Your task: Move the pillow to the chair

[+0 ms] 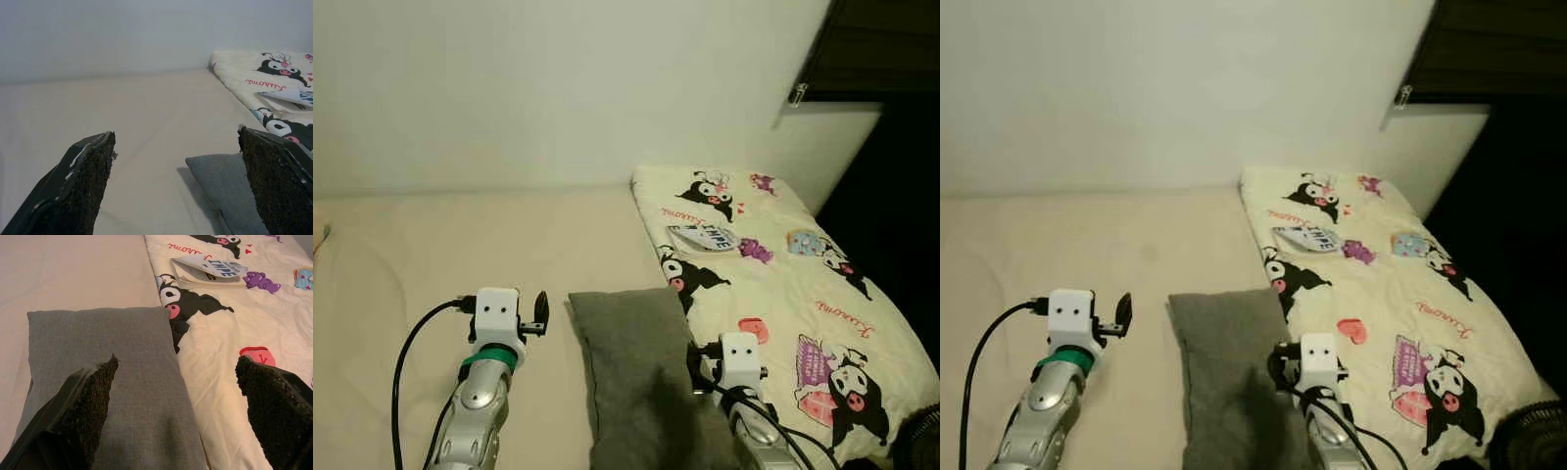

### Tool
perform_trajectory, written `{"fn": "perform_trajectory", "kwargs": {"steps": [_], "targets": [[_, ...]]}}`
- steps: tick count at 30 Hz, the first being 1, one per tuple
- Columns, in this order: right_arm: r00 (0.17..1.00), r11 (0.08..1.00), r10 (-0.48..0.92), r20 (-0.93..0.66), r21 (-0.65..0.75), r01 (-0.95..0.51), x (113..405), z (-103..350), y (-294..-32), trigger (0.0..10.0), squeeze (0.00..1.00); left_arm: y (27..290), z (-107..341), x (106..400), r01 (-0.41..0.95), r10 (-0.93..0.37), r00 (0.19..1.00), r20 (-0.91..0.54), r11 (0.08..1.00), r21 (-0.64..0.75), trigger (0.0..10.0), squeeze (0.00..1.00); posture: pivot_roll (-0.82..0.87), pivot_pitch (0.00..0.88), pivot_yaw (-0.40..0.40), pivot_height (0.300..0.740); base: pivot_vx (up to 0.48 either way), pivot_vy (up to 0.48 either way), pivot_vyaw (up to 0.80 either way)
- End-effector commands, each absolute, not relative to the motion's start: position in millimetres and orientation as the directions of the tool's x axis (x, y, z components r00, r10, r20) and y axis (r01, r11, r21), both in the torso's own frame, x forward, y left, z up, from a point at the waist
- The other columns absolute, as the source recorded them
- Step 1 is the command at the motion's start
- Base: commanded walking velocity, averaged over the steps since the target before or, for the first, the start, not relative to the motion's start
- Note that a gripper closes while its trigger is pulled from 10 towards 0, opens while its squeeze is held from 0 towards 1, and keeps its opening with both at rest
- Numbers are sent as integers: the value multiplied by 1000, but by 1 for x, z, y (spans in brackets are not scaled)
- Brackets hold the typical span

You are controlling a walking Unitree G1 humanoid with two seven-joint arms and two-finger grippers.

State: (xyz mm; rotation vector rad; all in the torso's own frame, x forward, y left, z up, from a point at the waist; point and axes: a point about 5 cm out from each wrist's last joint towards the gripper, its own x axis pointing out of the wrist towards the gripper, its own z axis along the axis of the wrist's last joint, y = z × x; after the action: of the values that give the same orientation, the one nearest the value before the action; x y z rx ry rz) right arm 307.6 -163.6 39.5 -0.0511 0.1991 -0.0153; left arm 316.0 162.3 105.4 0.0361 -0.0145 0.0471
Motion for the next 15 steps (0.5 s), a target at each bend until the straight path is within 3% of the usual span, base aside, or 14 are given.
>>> {"fn": "perform_trajectory", "kwargs": {"steps": [1, 15], "targets": [[974, 998, -33, -224, -56, 21, 305, 34, -168, 10000, 0, 161, 100, 315, -44, 44, 999, -8, 998, 40, 10000, 0, -27, 0, -22, 740, 0, 0, 0], [974, 996, 8, -226, -87, -28, 306, 35, -163, 10000, 0, 163, 97, 317, -54, 57, 998, -28, 996, 75, 10000, 0, -27, 0, -22, 740, 0, 0, 0]]}}
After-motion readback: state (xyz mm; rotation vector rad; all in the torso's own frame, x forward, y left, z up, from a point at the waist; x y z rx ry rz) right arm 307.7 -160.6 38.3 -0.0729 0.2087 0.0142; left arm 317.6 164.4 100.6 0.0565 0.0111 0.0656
